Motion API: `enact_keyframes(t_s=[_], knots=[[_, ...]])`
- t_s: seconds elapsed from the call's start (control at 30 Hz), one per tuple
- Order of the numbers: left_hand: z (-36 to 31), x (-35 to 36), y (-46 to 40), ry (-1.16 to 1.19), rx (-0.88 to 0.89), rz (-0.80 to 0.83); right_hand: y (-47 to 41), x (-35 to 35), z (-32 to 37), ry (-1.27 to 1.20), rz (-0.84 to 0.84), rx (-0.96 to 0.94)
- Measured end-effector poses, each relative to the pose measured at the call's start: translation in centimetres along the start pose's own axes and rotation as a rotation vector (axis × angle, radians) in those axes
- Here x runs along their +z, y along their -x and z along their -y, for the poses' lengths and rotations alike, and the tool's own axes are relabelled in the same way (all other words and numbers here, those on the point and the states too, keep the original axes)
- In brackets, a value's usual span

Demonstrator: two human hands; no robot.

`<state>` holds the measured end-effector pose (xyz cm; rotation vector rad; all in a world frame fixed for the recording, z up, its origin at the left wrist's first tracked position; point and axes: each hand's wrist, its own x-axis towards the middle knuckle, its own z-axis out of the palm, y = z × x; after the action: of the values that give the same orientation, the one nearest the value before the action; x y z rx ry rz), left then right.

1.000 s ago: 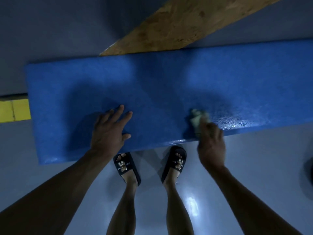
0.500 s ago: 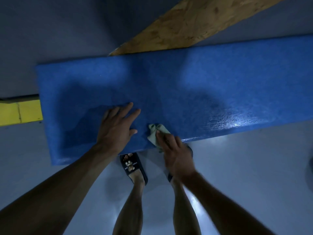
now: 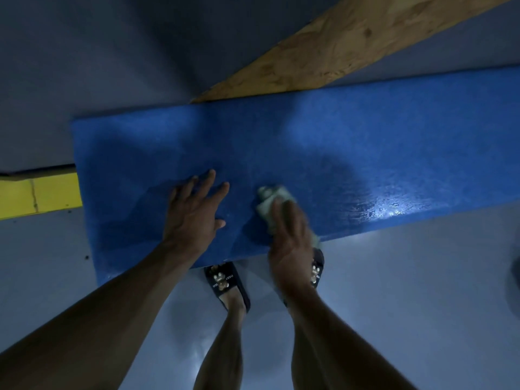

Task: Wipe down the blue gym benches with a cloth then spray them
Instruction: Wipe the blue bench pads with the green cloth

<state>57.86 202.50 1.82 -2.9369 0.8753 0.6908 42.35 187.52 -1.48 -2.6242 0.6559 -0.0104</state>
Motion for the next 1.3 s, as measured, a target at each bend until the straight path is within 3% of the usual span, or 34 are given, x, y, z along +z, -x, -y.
enact_keyframes(t_s=[0.1, 0.2, 0.23, 0.37, 0.47, 0.57, 0.67, 0.77, 0.83, 0.9, 1.0, 1.1, 1.17, 1.3], knots=[[0.2, 0.0, -0.2, -0.013, 0.000, 0.019, 0.2, -1.0, -0.5, 0.047, 0.217, -0.278], [0.2, 0.1, -0.3, -0.018, -0.003, 0.015, -3.4, -3.7, -6.4, 0.138, 0.274, -0.535], [0.3, 0.2, -0.3, -0.016, -0.002, 0.010, -4.9, -4.9, -8.3, 0.131, 0.244, -0.472], [0.3, 0.3, -0.4, -0.007, -0.001, 0.000, -8.8, -7.4, -11.5, 0.083, 0.044, 0.192], [0.3, 0.3, -0.4, -0.002, -0.003, -0.007, -8.5, -4.4, -8.4, 0.088, -0.099, 0.324], [0.4, 0.3, -0.4, 0.002, 0.003, 0.002, -5.1, -0.5, -2.4, 0.089, -0.094, 0.157], [0.5, 0.2, -0.4, 0.010, 0.004, -0.001, -2.2, 0.4, 1.3, 0.160, 0.168, -0.210], [0.4, 0.1, -0.5, 0.009, 0.000, 0.005, -5.0, -2.0, -2.2, 0.201, 0.317, -0.531], [0.4, 0.3, -0.6, 0.020, -0.006, -0.013, -8.1, -3.9, -5.7, 0.209, 0.293, -0.591], [0.4, 0.4, -0.7, 0.023, -0.010, -0.023, -11.1, -5.7, -9.0, 0.131, 0.187, -0.390], [0.4, 0.5, -0.7, 0.017, -0.003, -0.027, -12.9, -5.9, -10.4, 0.069, -0.006, 0.123], [0.5, 0.5, -0.8, 0.035, -0.010, -0.032, -12.9, -2.8, -5.2, 0.083, -0.105, 0.319], [0.5, 0.3, -0.9, 0.039, -0.016, -0.008, -11.2, -0.6, -1.2, 0.083, -0.081, 0.231], [0.4, -0.2, -1.1, 0.037, -0.012, 0.022, -9.3, -0.9, -0.7, 0.138, 0.218, -0.403]])
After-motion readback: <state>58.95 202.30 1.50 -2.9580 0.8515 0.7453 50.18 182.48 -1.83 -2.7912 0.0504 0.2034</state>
